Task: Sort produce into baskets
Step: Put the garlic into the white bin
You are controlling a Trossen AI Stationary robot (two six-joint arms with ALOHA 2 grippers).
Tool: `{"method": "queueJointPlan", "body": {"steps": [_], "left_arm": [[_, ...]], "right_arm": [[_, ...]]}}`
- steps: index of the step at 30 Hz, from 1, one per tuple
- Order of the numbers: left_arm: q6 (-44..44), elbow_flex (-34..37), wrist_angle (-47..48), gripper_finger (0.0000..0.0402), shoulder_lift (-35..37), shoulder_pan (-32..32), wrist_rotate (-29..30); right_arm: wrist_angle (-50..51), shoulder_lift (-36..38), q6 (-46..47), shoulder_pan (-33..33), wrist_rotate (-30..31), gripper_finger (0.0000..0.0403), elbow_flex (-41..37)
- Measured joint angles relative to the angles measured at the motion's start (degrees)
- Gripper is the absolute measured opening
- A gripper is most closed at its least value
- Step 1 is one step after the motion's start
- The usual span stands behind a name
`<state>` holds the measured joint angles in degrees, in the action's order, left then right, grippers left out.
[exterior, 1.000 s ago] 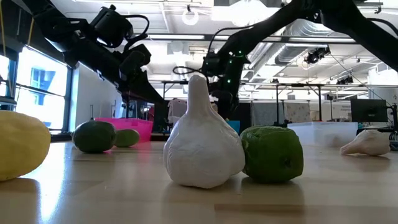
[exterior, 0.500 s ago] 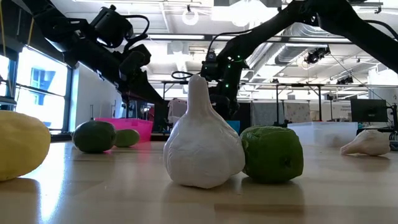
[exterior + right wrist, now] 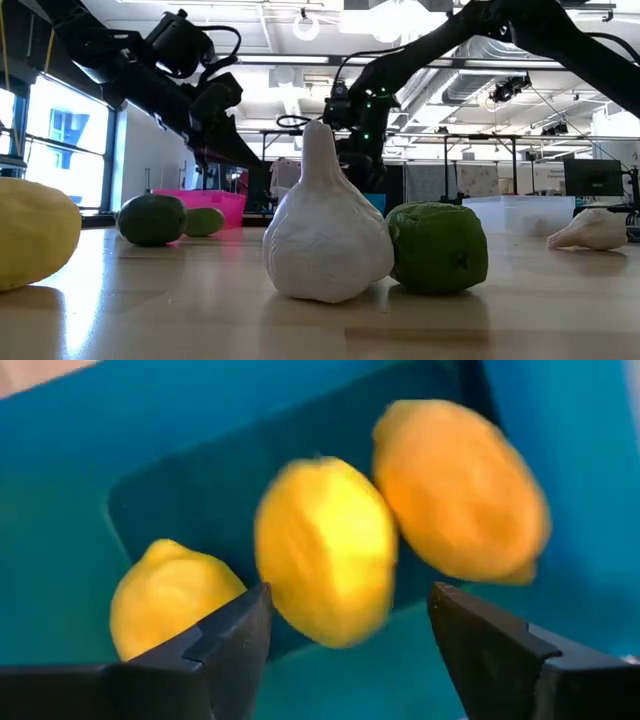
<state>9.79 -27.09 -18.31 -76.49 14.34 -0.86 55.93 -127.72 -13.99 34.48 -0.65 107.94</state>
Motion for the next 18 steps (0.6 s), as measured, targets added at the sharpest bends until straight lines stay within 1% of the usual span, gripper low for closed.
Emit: {"method": "queueJointPlan", "body": {"steps": [3, 5, 7, 11, 12, 13, 14, 18], "left_arm": [[-0.34, 0.00, 0.32, 0.0000, 0.00, 0.24, -1.63], [-0.34, 0.00, 0.70, 0.0000, 0.00, 0.35, -2.82], [-0.34, 0.00, 0.79, 0.0000, 0.00, 0.38, -3.71], [-0.24, -0.04, 2.37, 0.0000, 0.55, 0.38, -4.40], [-0.37, -0.50, 4.02, 0.0000, 0.87, 0.38, -4.42], [-0.87, -1.18, 6.16, 0.0000, 1.27, 0.38, -4.40], [-1.63, -2.10, 8.98, 0.0000, 1.89, 0.37, -4.41], [-5.19, -6.63, 21.06, 0.0000, 4.01, 0.45, -4.38]], "right_arm": [[1.66, 0.81, -0.38, -0.26, 1.18, 0.0231, 2.10], [1.45, 2.50, -1.39, -0.60, 1.64, 0.0198, 2.96], [0.40, 4.88, -1.41, -1.21, 1.08, 0.0156, 3.33], [-2.46, 8.08, 1.21, -2.69, -0.04, 0.0053, 3.41], [-3.36, 8.28, 1.75, -3.18, -0.52, 0.0029, 3.41], [-4.55, 8.44, 2.54, -3.64, -1.05, 0.0015, 3.41], [-6.00, 8.49, 3.52, -4.13, -1.56, 0.0010, 3.41], [-11.80, 8.57, 6.81, -7.01, -1.97, 0.0016, 3.28]]}}
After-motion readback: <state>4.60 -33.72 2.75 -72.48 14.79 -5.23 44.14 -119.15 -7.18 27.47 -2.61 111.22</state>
